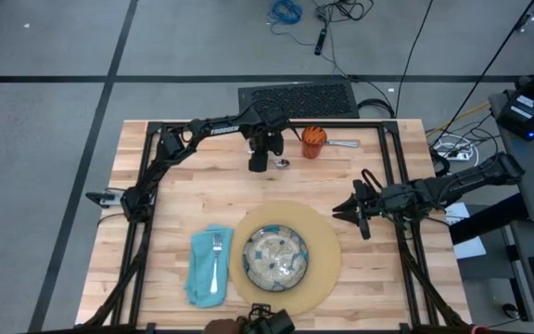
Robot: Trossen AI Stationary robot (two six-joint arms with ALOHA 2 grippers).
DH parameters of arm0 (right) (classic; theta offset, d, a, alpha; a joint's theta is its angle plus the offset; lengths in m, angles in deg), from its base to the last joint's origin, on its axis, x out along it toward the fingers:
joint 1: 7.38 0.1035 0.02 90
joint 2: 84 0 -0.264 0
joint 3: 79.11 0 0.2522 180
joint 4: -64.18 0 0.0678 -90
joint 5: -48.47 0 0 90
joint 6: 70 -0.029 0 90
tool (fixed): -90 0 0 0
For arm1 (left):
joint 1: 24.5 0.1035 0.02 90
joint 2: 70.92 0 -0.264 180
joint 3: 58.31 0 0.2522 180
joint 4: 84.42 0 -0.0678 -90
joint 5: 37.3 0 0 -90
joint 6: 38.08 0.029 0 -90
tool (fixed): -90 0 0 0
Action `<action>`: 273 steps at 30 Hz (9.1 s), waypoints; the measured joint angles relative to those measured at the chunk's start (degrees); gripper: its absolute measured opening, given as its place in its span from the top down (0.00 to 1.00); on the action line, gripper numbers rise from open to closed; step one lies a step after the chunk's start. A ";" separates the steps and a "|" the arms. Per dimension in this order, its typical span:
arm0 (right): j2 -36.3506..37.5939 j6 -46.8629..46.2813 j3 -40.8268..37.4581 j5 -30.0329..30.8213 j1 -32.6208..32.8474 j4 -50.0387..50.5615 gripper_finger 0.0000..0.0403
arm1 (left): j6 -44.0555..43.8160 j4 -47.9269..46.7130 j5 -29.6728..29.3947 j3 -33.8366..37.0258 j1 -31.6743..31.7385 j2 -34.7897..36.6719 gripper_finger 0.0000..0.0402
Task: Set table place
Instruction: Move the silver spoon to the right side of the brown mat
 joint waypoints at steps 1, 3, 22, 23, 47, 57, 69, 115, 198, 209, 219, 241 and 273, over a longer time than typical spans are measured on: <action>-0.08 -0.01 0.01 0.00 0.01 -0.15 0.80 | 0.06 0.04 0.00 0.00 0.01 0.00 0.78; -0.17 -0.01 0.00 0.00 0.01 -0.30 0.80 | 0.64 0.03 0.00 0.00 0.04 0.00 0.80; -0.19 -1.46 0.00 -0.22 2.45 -0.28 0.80 | -11.06 -10.06 -1.93 0.02 1.31 0.00 1.00; -0.19 -1.44 0.01 -0.20 2.83 -0.25 0.80 | -11.09 -11.03 -2.21 0.02 1.31 0.00 1.00; -0.23 -1.54 -0.01 -0.02 5.06 -0.30 0.80 | -15.21 -8.29 -4.34 0.96 -2.82 1.42 0.86; -0.23 -1.60 0.01 -0.04 5.06 -0.31 0.80 | -15.58 -4.93 -3.99 0.96 -2.82 1.42 0.70; -0.24 -1.57 0.01 -0.05 5.06 -0.32 0.80 | -19.03 -1.87 -2.03 0.94 -3.08 1.44 0.70; -13.44 13.74 15.17 -5.31 -1.21 -5.65 0.80 | -27.54 -17.57 -21.84 0.68 -6.36 28.69 0.86; -102.11 46.53 102.52 -35.75 -48.74 56.69 0.80 | -40.26 -28.11 -25.89 22.80 -9.14 69.11 0.86; -103.49 46.10 101.94 -34.54 -50.44 61.05 0.80 | -42.18 -28.01 -24.37 22.80 -9.28 69.09 0.86; -105.54 45.55 101.89 -34.69 -50.41 61.41 0.80 | -42.58 -27.90 -24.15 22.80 -11.09 69.09 0.86; -105.56 45.94 101.96 -37.55 -50.38 64.11 0.80 | -42.15 -26.85 -24.17 22.80 -11.13 69.07 0.86; -109.24 44.90 102.08 -43.46 -50.74 64.40 0.86 | -41.36 -26.89 -24.20 22.80 -11.13 69.07 0.86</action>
